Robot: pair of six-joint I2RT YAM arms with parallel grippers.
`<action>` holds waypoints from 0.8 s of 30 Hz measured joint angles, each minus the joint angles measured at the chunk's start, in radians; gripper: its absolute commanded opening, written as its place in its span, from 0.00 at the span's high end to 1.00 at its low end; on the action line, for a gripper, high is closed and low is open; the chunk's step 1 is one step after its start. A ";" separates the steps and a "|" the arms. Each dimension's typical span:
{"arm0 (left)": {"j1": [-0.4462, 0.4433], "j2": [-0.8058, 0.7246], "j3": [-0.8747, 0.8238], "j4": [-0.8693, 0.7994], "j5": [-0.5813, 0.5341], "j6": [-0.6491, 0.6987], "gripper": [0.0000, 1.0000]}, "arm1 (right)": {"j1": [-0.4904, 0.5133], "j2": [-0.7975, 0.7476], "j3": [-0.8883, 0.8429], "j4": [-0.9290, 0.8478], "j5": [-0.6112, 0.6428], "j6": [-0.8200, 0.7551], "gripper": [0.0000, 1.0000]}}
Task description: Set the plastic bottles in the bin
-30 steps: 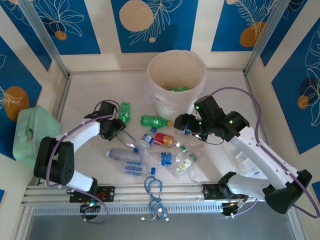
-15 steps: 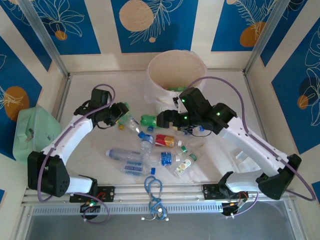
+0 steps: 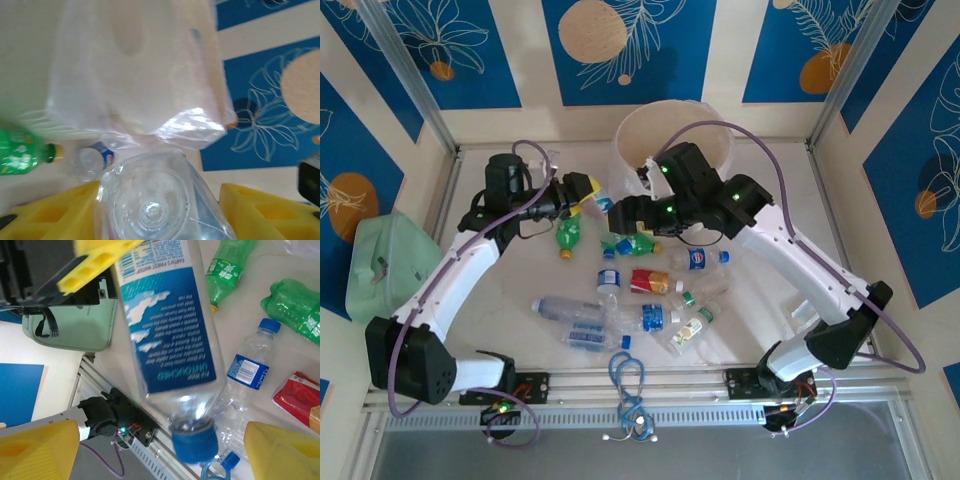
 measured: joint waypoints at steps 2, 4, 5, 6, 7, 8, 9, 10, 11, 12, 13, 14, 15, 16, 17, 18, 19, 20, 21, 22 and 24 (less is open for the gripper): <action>-0.009 -0.002 0.005 0.028 0.034 -0.010 0.41 | 0.012 0.019 0.037 -0.027 0.019 -0.015 0.14; -0.018 -0.002 0.009 0.050 0.059 -0.014 0.41 | 0.024 0.036 0.066 -0.042 0.037 -0.028 0.14; -0.023 -0.002 0.011 0.061 0.071 -0.017 0.41 | 0.030 0.043 0.075 -0.049 0.046 -0.034 0.14; -0.029 -0.002 0.011 0.072 0.080 -0.018 0.41 | 0.034 0.048 0.082 -0.055 0.053 -0.039 0.14; -0.036 -0.002 0.012 0.082 0.093 -0.021 0.41 | 0.040 0.054 0.090 -0.064 0.061 -0.045 0.13; -0.043 -0.002 0.012 0.094 0.104 -0.025 0.41 | 0.045 0.063 0.101 -0.075 0.074 -0.050 0.13; -0.050 -0.002 0.012 0.104 0.115 -0.029 0.41 | 0.048 0.071 0.113 -0.083 0.083 -0.057 0.13; -0.056 -0.002 0.013 0.113 0.122 -0.030 0.41 | 0.051 0.080 0.126 -0.092 0.090 -0.061 0.14; -0.062 -0.002 0.013 0.122 0.130 -0.033 0.41 | 0.055 0.089 0.140 -0.098 0.102 -0.066 0.15; -0.066 -0.002 0.013 0.128 0.137 -0.036 0.41 | 0.056 0.095 0.150 -0.102 0.108 -0.070 0.15; -0.069 -0.002 0.013 0.131 0.142 -0.037 0.41 | 0.060 0.104 0.162 -0.109 0.117 -0.076 0.17; -0.070 -0.002 0.013 0.132 0.146 -0.037 0.41 | 0.063 0.112 0.173 -0.116 0.125 -0.081 0.18; -0.070 -0.002 0.013 0.132 0.148 -0.037 0.42 | 0.067 0.119 0.184 -0.121 0.135 -0.086 0.19; -0.071 -0.002 0.013 0.134 0.148 -0.039 0.42 | 0.071 0.127 0.198 -0.128 0.143 -0.092 0.20; -0.071 -0.002 0.014 0.134 0.148 -0.039 0.42 | 0.076 0.135 0.209 -0.134 0.152 -0.094 0.21; -0.071 -0.002 0.014 0.135 0.148 -0.039 0.42 | 0.082 0.142 0.219 -0.140 0.163 -0.097 0.21; -0.071 -0.002 0.014 0.135 0.148 -0.039 0.42 | 0.087 0.148 0.225 -0.145 0.170 -0.101 0.22; -0.071 -0.002 0.014 0.135 0.148 -0.039 0.42 | 0.092 0.153 0.232 -0.153 0.178 -0.103 0.22; -0.071 -0.002 0.014 0.135 0.148 -0.040 0.42 | 0.096 0.157 0.238 -0.159 0.186 -0.105 0.23; -0.072 -0.002 0.014 0.136 0.148 -0.040 0.42 | 0.101 0.161 0.241 -0.164 0.193 -0.108 0.23; -0.072 -0.002 0.014 0.144 0.148 -0.045 0.42 | 0.108 0.167 0.247 -0.174 0.206 -0.112 0.26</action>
